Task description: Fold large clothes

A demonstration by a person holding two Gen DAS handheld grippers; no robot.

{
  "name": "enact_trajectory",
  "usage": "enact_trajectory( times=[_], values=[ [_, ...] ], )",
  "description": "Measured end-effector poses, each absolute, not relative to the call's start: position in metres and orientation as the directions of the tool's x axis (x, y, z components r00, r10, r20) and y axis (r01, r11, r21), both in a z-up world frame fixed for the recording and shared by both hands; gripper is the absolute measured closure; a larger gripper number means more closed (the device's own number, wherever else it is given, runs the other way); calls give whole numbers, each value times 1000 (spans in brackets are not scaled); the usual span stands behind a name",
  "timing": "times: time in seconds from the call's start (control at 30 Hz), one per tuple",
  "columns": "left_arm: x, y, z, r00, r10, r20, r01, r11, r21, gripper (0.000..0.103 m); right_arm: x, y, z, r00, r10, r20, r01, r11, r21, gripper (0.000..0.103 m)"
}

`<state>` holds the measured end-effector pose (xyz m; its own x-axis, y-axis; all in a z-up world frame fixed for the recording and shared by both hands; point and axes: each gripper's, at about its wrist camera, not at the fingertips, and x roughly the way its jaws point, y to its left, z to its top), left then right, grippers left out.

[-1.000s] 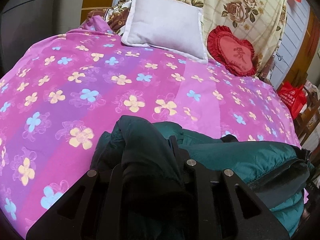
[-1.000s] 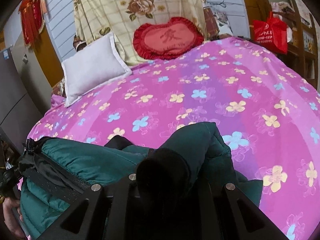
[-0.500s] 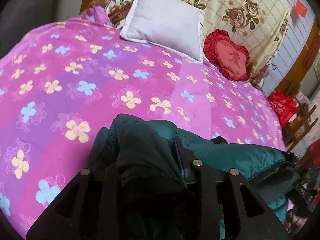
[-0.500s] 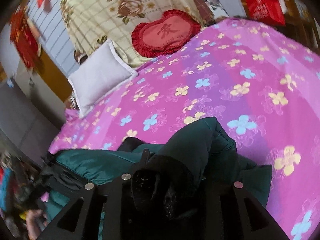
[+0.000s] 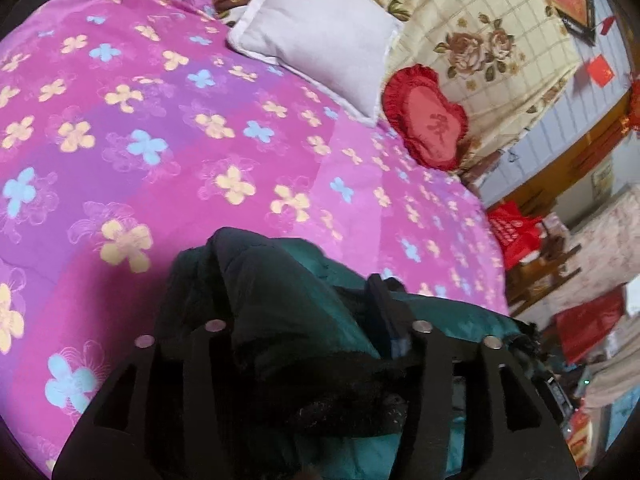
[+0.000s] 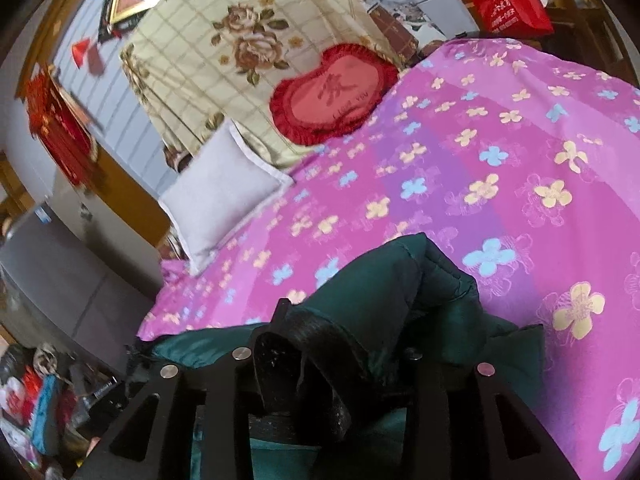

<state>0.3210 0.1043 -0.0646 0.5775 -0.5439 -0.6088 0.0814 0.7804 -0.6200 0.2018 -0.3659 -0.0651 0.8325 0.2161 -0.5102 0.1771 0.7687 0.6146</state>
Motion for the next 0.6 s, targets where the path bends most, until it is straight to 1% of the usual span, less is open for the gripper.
enact_trajectory(
  times=[0.03,0.07,0.1,0.13,0.17,0.2,0.27,0.33,0.37,0.47,0.53,0.57,0.6],
  values=[
    [320,103,-60,581,-554,-597,102,777,-621,36,201,-366,-64,837,221,-500,171,763,624,62],
    [318,101,-55,583,-572,-577,136,769,-625,19,200,-367,-62,844,230,-484,161,753,638,58],
    [318,99,-51,581,-581,-571,150,765,-626,6,199,-368,-61,851,234,-470,153,746,648,48],
    [316,97,-47,579,-586,-567,164,765,-623,0,197,-368,-59,858,232,-457,147,743,653,35],
    [314,96,-42,586,-580,-566,176,773,-609,0,195,-368,-55,869,223,-442,139,747,650,30],
    [313,94,-38,600,-563,-569,179,787,-590,0,194,-367,-52,876,215,-432,132,754,644,27],
    [307,92,-28,638,-517,-571,190,824,-534,0,191,-363,-42,882,188,-433,129,787,604,26],
    [306,88,-24,646,-498,-578,200,841,-502,0,190,-359,-36,881,168,-442,129,814,566,27],
    [307,84,-23,648,-484,-589,200,853,-481,0,192,-355,-33,874,150,-461,138,834,534,27],
    [311,62,-25,643,-405,-650,229,912,-342,0,207,-337,-28,807,42,-588,194,923,331,26],
    [312,55,-34,645,-307,-700,202,952,-231,0,217,-328,-33,766,-8,-642,200,953,226,26],
    [315,54,-42,632,-264,-729,178,965,-195,0,226,-323,-38,735,-29,-678,199,964,174,26],
    [317,55,-50,611,-251,-751,168,968,-186,0,231,-323,-44,711,-38,-702,201,968,151,26]
  ],
)
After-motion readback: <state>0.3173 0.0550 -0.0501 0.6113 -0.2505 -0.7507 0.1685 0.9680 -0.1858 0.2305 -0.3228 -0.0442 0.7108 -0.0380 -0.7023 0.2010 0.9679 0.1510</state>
